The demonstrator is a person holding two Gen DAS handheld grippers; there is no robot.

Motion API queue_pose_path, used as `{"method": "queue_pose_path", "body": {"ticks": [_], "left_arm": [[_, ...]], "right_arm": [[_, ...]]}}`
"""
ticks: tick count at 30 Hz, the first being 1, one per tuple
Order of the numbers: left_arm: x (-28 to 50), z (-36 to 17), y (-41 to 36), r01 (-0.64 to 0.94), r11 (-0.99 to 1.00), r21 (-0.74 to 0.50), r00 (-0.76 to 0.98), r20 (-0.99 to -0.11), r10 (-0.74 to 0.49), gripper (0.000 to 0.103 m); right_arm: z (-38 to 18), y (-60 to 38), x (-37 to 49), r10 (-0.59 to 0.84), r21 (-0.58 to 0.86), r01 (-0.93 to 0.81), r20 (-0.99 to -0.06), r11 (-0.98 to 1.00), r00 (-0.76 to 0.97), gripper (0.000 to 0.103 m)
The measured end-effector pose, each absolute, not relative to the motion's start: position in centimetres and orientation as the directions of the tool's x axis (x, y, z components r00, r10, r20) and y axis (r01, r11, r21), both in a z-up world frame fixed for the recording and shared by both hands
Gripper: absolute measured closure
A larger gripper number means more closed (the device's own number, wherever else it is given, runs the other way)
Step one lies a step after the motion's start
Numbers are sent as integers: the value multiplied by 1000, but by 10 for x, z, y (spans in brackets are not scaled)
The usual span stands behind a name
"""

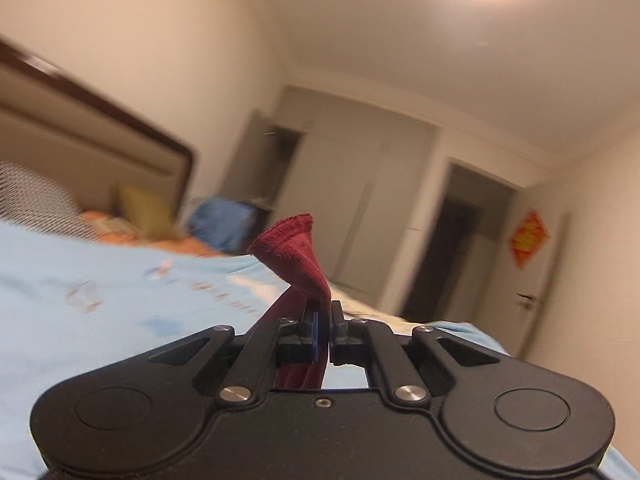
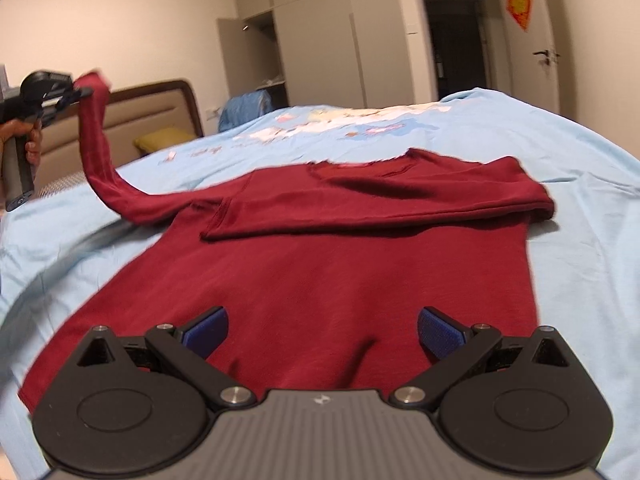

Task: Fold small clothes
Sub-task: 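Lift the sleeve and lay it across the body, then open the left gripper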

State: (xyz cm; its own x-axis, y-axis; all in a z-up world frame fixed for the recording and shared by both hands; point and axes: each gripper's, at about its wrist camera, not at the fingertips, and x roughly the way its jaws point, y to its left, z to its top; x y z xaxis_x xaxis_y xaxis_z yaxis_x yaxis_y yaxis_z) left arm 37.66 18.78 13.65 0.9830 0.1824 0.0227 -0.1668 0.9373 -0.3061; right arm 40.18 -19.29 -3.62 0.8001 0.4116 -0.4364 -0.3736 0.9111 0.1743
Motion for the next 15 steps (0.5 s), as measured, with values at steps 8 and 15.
{"method": "queue_pose_path", "body": {"ticks": [8,15], "left_arm": [[442,138,34,119,984,-130,993,2,-120,99],[492,39,-42,264,949,-171,926,-230,-299,99]], "right_arm": [[-19,-229,390,337,173,-291,-402,941,851,0],[-20,-263,377,249,165,-196,-416,966,875,0]]}}
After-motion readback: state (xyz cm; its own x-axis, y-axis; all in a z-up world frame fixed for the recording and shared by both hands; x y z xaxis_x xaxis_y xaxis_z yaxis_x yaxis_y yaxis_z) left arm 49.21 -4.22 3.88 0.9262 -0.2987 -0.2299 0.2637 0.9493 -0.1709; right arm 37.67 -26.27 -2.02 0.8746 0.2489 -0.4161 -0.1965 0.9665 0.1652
